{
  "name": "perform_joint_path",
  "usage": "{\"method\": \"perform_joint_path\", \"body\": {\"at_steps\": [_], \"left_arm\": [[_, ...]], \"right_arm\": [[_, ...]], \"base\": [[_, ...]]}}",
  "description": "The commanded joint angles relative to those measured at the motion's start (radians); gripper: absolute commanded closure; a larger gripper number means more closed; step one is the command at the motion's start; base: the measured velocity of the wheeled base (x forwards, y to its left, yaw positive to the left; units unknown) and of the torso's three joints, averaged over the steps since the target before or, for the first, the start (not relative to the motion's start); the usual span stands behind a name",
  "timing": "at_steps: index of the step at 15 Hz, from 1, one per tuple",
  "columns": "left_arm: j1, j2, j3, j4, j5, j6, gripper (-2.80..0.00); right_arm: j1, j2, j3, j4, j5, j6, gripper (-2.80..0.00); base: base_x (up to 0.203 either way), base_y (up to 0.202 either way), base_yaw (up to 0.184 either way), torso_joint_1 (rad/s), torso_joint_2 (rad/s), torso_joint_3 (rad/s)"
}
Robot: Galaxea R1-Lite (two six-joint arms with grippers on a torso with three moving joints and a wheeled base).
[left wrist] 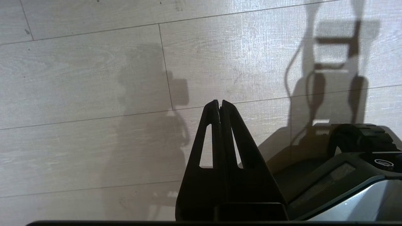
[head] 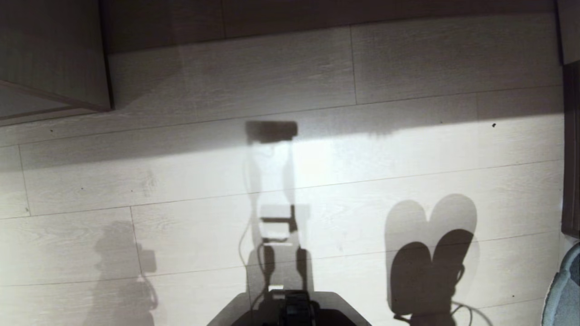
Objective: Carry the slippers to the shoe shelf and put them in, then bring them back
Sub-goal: Place the slippers into the shoe cabinet
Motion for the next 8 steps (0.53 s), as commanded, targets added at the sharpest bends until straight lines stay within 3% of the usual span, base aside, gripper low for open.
{"method": "perform_joint_path", "body": {"at_steps": [1,8], "left_arm": [[0.001,0.001,0.000,0.000,0.000,-0.001,0.00],[0.001,0.001,0.000,-0.006,0.000,-0.002,0.00]], "right_arm": [[0.000,0.002,0.000,0.000,-0.001,0.000,0.00],[0.000,0.002,0.000,0.001,-0.002,0.003,0.00]], "base": [[0.000,0.000,0.000,0.001,0.00,0.208],[0.000,0.000,0.000,0.000,0.00,0.203]]}}
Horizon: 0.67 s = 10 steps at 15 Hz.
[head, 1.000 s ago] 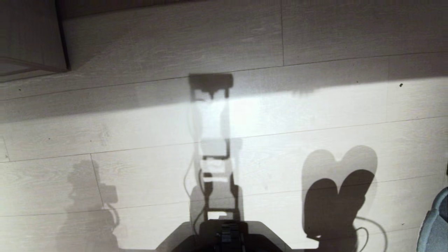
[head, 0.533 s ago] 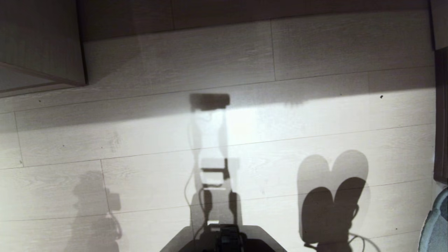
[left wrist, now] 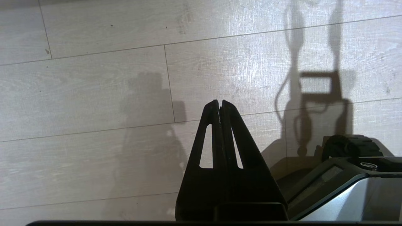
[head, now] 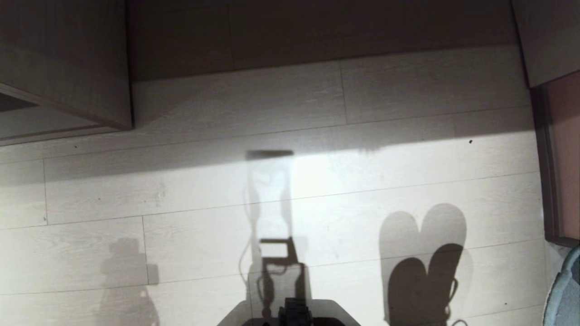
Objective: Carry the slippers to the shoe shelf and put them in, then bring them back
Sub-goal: Place the slippers into the shoe cabinet
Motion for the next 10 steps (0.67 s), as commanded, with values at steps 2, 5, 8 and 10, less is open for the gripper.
{"method": "perform_joint_path", "body": {"at_steps": [2,5,8,10], "left_arm": [[0.000,0.001,0.000,-0.001,0.000,0.000,0.00],[0.000,0.001,0.000,-0.001,0.000,0.000,0.00],[0.000,0.001,0.000,-0.001,0.000,-0.001,0.00],[0.000,0.001,0.000,-0.001,0.000,0.000,0.00]], "right_arm": [[0.000,0.002,0.000,-0.001,0.000,-0.002,0.00],[0.000,0.002,0.000,0.000,0.000,-0.002,0.00],[0.000,0.002,0.000,0.000,0.000,-0.002,0.00],[0.000,0.002,0.000,0.000,0.000,-0.003,0.00]], "base": [[0.000,0.000,0.000,0.000,0.00,0.203],[0.000,0.000,0.000,-0.002,0.00,0.206],[0.000,0.000,0.000,0.003,0.00,0.206],[0.000,0.000,0.000,0.001,0.00,0.204]]}}
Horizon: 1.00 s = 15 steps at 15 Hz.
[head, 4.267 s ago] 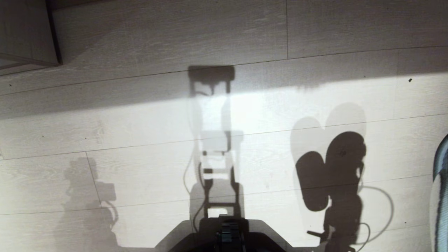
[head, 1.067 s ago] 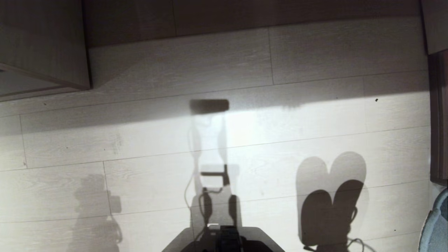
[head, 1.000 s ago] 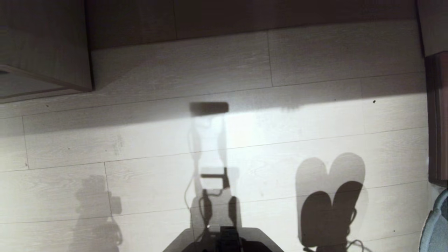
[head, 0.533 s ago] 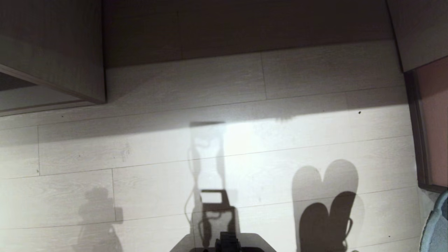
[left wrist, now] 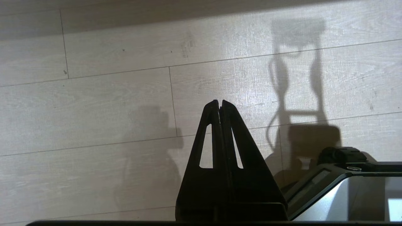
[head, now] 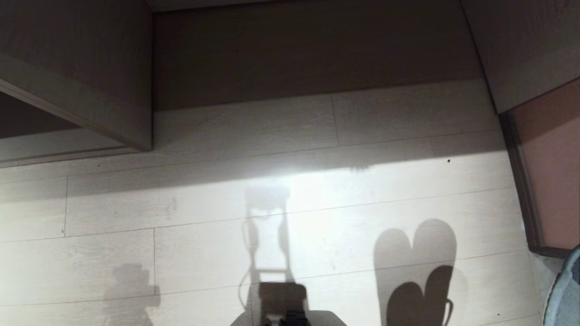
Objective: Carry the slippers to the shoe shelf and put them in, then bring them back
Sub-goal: Place the slippers into the shoe cabinet
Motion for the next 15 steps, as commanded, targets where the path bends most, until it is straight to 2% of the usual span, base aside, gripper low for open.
{"method": "perform_joint_path", "body": {"at_steps": [1,15], "left_arm": [[0.000,0.001,0.000,0.000,0.000,-0.001,0.00],[0.000,0.001,0.000,0.000,0.000,-0.001,0.00]], "right_arm": [[0.000,0.002,0.000,-0.001,0.000,0.000,0.00],[0.000,0.002,0.000,-0.001,0.000,0.000,0.00]], "base": [[0.000,0.000,0.000,0.002,0.00,0.207],[0.000,0.000,0.000,0.003,0.00,0.203]]}}
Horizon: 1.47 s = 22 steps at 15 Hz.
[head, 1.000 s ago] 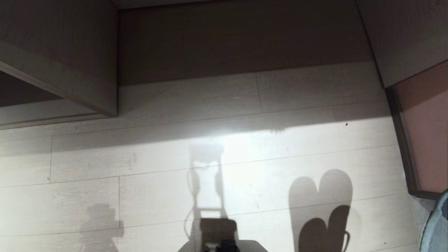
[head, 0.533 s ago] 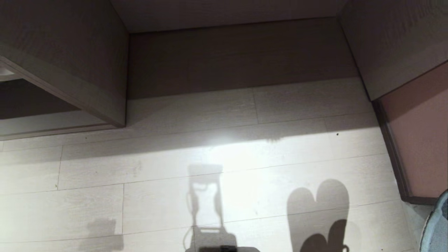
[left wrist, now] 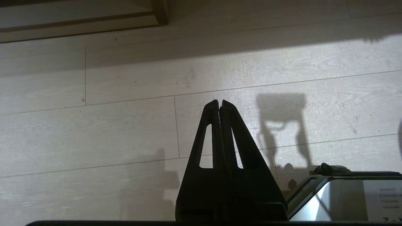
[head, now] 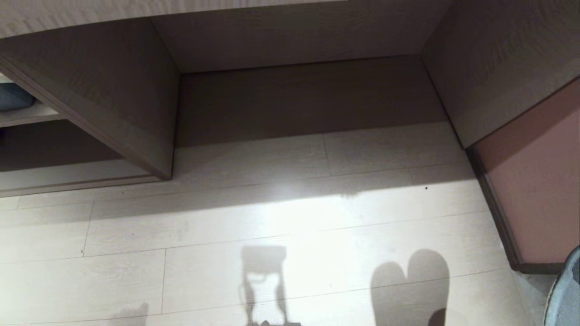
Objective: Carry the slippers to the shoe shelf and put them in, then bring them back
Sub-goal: Place the slippers into the shoe cabinet
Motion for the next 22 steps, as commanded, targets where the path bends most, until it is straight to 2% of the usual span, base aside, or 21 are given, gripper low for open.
{"method": "perform_joint_path", "body": {"at_steps": [1,22], "left_arm": [[0.000,0.001,0.000,0.000,0.000,-0.001,0.00],[0.000,0.001,0.000,0.000,0.000,-0.001,0.00]], "right_arm": [[0.000,0.002,0.000,0.000,0.000,0.000,0.00],[0.000,0.002,0.000,0.000,-0.001,0.001,0.00]], "base": [[0.000,0.000,0.000,-0.002,0.00,0.207],[0.000,0.000,0.000,0.002,0.00,0.202]]}}
